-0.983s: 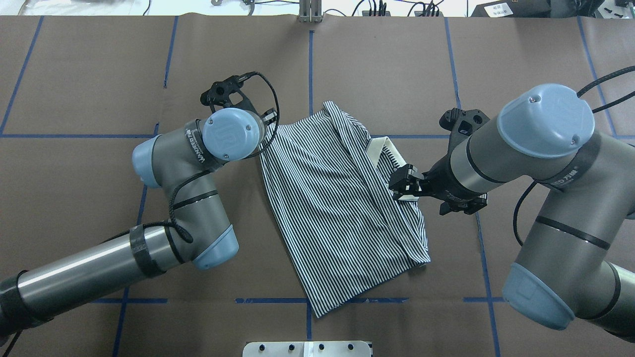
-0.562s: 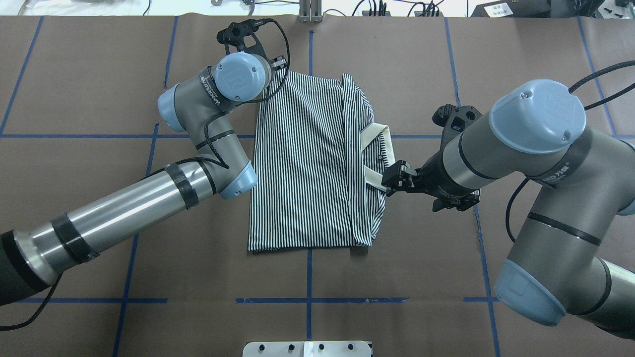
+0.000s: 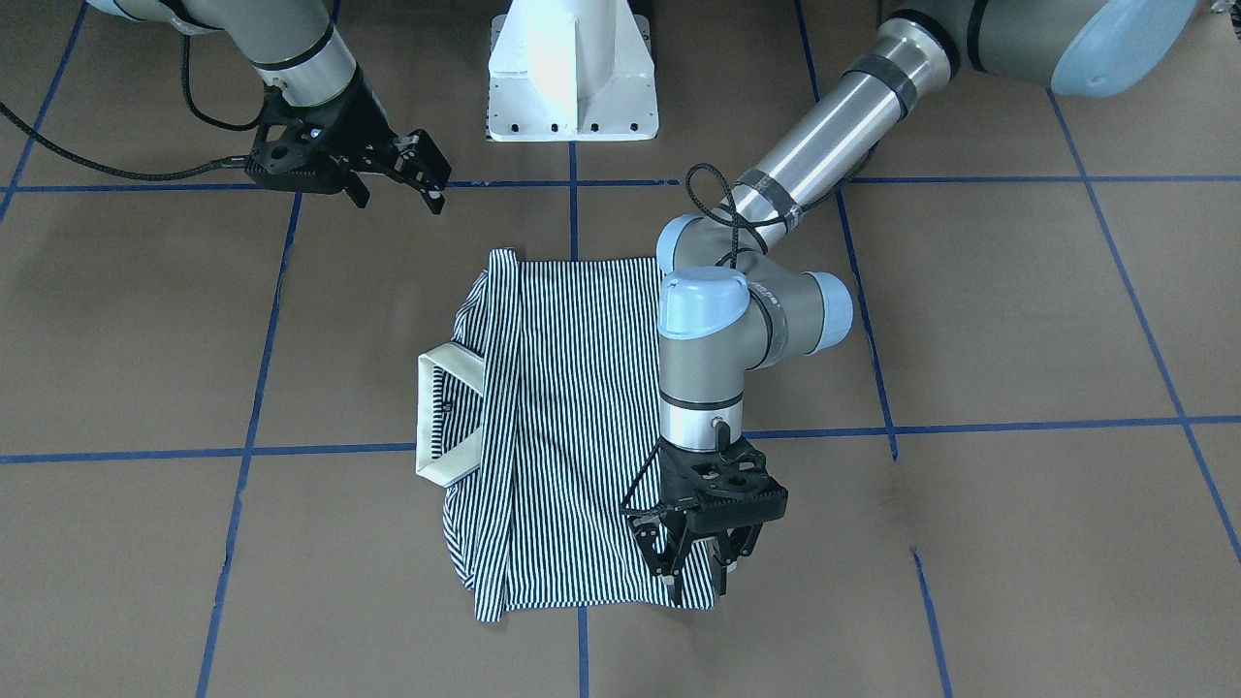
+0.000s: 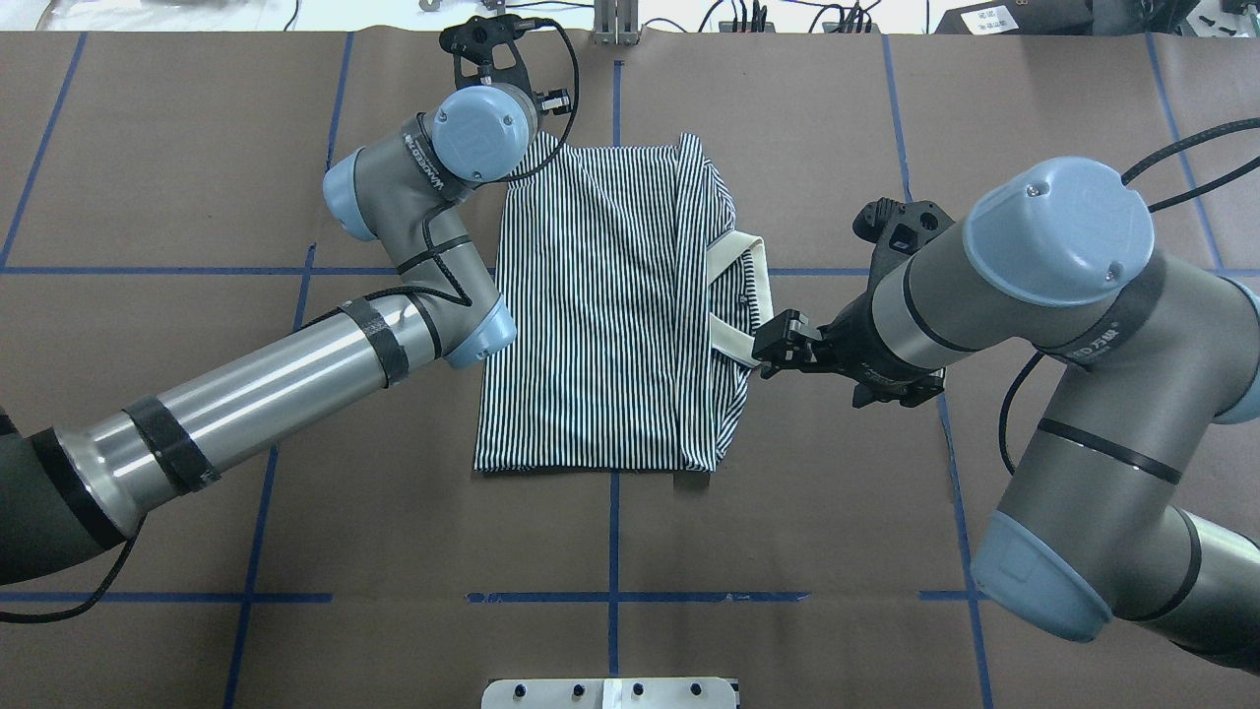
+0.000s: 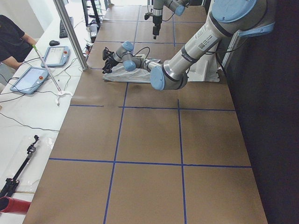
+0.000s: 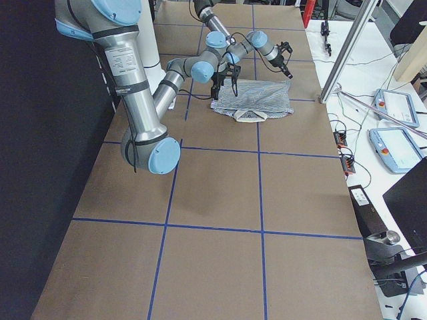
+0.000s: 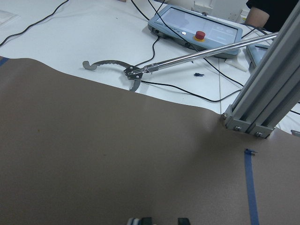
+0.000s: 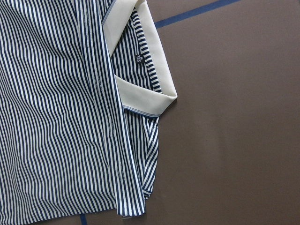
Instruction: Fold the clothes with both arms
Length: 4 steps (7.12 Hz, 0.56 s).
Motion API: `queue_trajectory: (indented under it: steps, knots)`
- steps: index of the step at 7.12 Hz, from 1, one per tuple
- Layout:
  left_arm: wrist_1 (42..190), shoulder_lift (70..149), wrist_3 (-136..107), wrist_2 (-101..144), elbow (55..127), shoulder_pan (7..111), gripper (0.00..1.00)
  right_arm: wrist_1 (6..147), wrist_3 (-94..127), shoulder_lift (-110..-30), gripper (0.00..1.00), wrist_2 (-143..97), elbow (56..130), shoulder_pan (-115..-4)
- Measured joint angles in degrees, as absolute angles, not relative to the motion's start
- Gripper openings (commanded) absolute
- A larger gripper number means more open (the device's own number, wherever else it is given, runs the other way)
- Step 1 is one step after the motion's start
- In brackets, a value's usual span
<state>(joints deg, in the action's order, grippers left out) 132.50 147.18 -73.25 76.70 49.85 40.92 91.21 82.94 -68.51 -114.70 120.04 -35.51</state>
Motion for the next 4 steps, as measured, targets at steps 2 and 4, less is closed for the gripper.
queue_trajectory:
  steps: [2, 4]
  knots:
    - [132.4, 145.9, -71.5, 84.7, 53.5, 43.6, 1.0, 91.2, 81.2, -66.0, 1.0, -112.0, 116.9, -35.5]
    - [128.2, 138.7, -71.2, 96.4, 66.2, 44.8, 1.0, 91.2, 73.8, -64.5, 1.0, -111.0, 113.5, -36.2]
